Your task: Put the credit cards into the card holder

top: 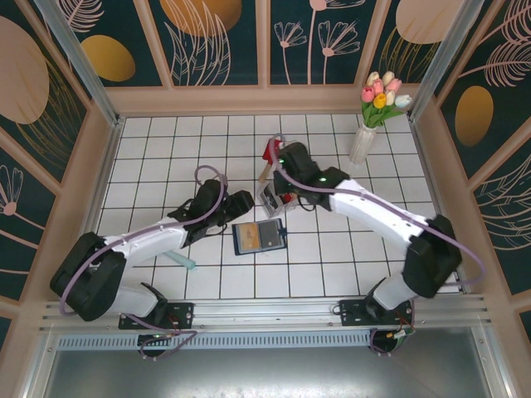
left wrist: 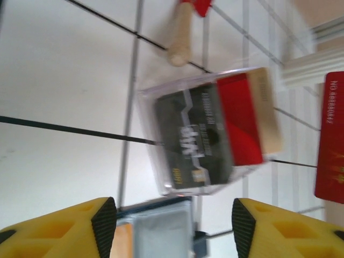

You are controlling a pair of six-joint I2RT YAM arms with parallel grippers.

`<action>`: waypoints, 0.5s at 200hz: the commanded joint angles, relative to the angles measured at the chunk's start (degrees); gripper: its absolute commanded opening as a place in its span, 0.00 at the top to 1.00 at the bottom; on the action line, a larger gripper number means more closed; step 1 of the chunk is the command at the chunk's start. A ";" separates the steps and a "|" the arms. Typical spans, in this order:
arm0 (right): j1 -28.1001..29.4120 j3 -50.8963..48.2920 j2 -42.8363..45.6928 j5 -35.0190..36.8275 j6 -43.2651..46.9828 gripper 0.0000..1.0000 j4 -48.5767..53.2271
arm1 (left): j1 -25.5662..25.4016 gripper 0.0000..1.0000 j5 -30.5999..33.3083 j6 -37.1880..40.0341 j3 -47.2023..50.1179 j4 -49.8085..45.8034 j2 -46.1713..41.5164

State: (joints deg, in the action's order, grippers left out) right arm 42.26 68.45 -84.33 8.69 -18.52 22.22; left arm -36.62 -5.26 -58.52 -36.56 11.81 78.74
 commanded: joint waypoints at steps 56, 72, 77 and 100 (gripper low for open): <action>-12.90 -18.57 14.09 -41.16 -22.54 1.00 -29.95 | 2.69 0.36 -19.49 -8.80 3.93 30.80 0.75; -13.03 -20.17 14.11 -43.83 -25.31 1.00 -33.89 | 2.62 0.36 -21.11 -11.29 4.51 36.34 2.49; -13.14 -20.73 14.19 -44.22 -26.11 1.00 -34.91 | 2.66 0.36 -21.72 -12.12 4.63 37.86 2.92; -13.25 -21.97 14.11 -44.97 -27.44 1.00 -36.97 | 2.62 0.38 -22.52 -14.13 5.17 42.29 3.65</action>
State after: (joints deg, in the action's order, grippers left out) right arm 29.54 47.77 -71.55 -30.79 -41.45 -6.59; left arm -34.22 -24.14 -69.08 -32.01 43.42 81.67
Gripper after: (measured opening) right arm 0.053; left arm 0.631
